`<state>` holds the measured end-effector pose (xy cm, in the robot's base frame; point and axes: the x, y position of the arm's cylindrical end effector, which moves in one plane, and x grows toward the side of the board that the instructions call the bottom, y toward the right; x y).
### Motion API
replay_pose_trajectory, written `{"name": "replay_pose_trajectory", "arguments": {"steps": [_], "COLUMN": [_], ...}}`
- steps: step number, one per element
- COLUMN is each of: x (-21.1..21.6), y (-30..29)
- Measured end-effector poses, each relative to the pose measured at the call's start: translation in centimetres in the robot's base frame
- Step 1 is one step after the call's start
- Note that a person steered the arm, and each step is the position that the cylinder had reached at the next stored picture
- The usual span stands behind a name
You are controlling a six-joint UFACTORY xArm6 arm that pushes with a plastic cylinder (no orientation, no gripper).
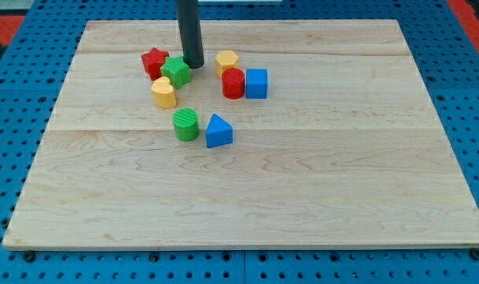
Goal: Move the yellow heart and green star towards the left center
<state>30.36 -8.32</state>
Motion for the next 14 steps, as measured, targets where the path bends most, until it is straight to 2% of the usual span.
{"name": "replay_pose_trajectory", "arguments": {"steps": [1, 3, 4, 6, 7, 8, 9, 10, 11, 12, 13, 14], "x": [0.6, 8.6, 9.5, 9.5, 12.0, 12.3, 11.0, 8.8, 7.3, 3.5, 5.1, 8.4], "y": [-1.5, -1.3, -1.6, -12.3, -6.9, -10.6, -9.7, -2.8, -0.5, -4.3, -8.4, -8.5]}}
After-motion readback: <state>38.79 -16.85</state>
